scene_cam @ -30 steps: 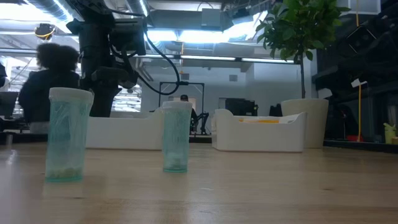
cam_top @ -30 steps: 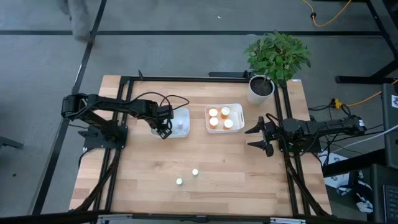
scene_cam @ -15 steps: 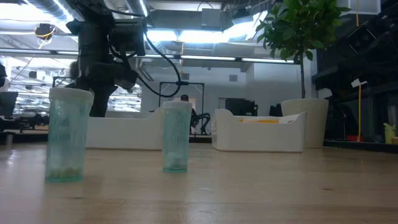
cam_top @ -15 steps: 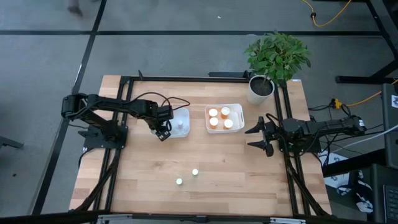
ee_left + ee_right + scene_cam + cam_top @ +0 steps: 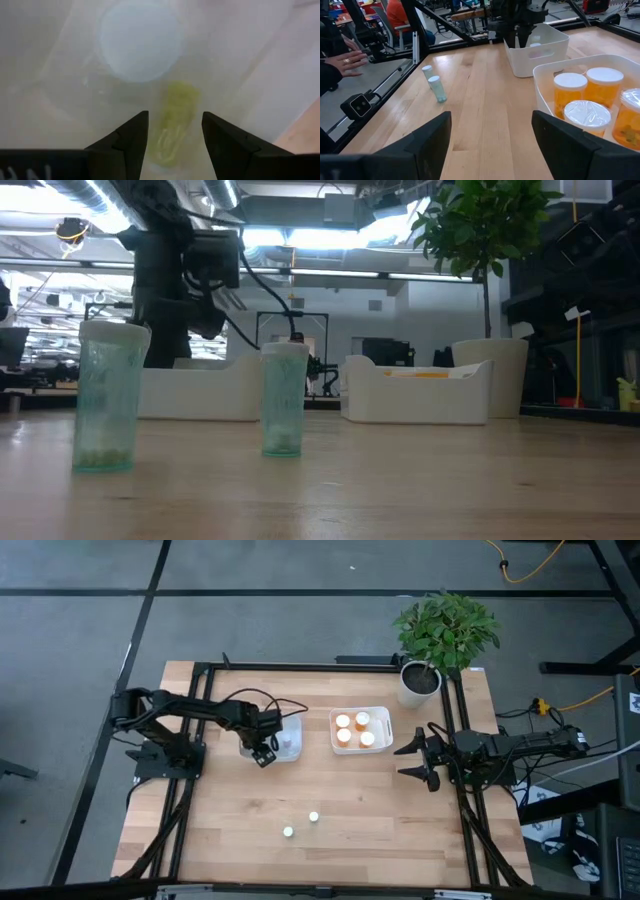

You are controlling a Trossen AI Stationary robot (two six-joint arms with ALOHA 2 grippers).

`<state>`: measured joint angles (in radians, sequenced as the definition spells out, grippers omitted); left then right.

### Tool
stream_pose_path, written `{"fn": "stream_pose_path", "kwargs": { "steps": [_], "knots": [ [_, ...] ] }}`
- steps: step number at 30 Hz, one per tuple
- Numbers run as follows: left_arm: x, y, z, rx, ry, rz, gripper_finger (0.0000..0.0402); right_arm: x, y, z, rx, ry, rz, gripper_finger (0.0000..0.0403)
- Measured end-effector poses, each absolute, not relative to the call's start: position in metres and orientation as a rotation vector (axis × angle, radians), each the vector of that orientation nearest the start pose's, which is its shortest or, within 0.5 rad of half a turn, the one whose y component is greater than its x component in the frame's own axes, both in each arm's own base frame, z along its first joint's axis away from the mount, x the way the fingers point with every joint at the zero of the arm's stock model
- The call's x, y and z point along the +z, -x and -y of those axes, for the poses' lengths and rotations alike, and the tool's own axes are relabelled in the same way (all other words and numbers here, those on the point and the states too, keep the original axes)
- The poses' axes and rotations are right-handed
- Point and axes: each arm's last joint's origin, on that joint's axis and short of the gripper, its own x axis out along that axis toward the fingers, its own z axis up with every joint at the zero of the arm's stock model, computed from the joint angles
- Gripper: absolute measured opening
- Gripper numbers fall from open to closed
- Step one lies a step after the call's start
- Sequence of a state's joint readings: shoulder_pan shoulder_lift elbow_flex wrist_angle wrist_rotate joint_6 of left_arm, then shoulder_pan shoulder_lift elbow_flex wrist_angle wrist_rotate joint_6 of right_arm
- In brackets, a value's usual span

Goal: Pick and place medicine bottles into bin by pill shape (circle, oval)
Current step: Move the yellow pill bottle from the white bin to the table

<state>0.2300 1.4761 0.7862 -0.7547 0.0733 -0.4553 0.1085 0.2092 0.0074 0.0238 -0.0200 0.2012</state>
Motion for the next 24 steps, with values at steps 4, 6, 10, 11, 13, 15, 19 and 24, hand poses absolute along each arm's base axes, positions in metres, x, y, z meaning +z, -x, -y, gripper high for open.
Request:
{"fn": "stream_pose_path", "kwargs": {
  "steps": [4,6,10,11,13,15,19,24],
  "knots": [
    [0.1567,-0.2287,-0.0518,0.443,0.563,-1.413,0.0179,0.1509,-0.1083,-0.0124,0.110,-0.193,-0.191,0.0279],
    [0.1550,-0.2294,-0.0519,0.436,0.555,-1.420,0.0179,0.1509,-0.1083,-0.0124,0.110,-0.193,-0.190,0.0279],
    [0.1550,-0.2295,-0.0522,0.441,0.547,-1.417,0.0179,0.1509,-0.1083,-0.0124,0.109,-0.193,-0.190,0.0279],
    [0.1550,-0.2294,-0.0522,0.441,0.548,-1.418,0.0179,0.1509,-0.1083,-0.0124,0.109,-0.193,-0.190,0.0279],
    [0.1550,-0.2293,-0.0522,0.440,0.547,-1.419,0.0179,0.1509,-0.1083,-0.0124,0.109,-0.193,-0.190,0.0279],
    [0.1542,-0.2295,-0.0526,0.450,0.536,-1.422,0.0178,0.1509,-0.1083,-0.0124,0.110,-0.193,-0.190,0.0279],
    [0.1528,-0.2298,-0.0528,0.455,0.531,-1.427,0.0169,0.1509,-0.1083,-0.0124,0.110,-0.193,-0.190,0.0279],
    [0.1520,-0.2307,-0.0529,0.456,0.542,-1.424,0.0135,0.1509,-0.1083,-0.0124,0.110,-0.193,-0.190,0.0279]
  ]
}}
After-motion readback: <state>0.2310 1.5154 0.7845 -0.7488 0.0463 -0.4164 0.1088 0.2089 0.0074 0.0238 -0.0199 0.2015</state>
